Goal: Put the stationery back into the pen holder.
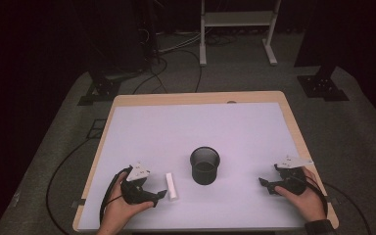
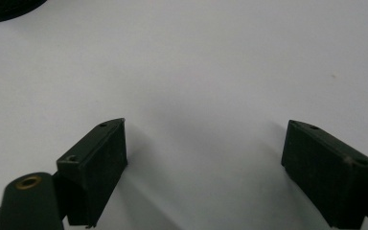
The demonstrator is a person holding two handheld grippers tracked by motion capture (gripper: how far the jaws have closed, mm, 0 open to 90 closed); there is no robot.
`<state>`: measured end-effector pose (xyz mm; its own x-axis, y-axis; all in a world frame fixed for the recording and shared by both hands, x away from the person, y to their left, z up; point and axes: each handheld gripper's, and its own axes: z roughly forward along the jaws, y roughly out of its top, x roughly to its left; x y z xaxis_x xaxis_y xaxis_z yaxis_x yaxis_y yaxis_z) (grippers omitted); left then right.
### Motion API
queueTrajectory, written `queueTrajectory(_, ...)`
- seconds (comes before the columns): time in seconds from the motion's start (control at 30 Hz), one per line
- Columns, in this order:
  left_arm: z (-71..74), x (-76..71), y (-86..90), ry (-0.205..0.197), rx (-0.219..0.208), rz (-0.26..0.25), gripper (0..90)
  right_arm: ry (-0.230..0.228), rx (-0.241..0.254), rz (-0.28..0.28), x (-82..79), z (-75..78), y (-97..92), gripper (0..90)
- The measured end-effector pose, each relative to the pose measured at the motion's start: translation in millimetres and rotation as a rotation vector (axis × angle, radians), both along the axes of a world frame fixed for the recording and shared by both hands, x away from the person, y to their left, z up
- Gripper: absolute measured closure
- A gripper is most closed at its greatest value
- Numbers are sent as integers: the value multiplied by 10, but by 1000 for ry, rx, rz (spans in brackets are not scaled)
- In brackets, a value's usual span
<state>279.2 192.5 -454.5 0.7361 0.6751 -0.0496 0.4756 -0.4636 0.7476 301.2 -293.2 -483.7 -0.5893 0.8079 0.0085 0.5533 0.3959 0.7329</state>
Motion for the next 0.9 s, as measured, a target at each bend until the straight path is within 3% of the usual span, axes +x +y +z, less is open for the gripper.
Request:
queueTrajectory(0.27,-4,3,-245,7,-1,0,36,-1,-1,0,0,-1,1,143)
queueTrajectory(0.57,-60,22,-433,3,39,34,36,-1,-1,0,0,-1,1,143)
queueTrajectory(0.9,-120,10,-419,21,85,60,40,0,-1,0,0,-2,1,143)
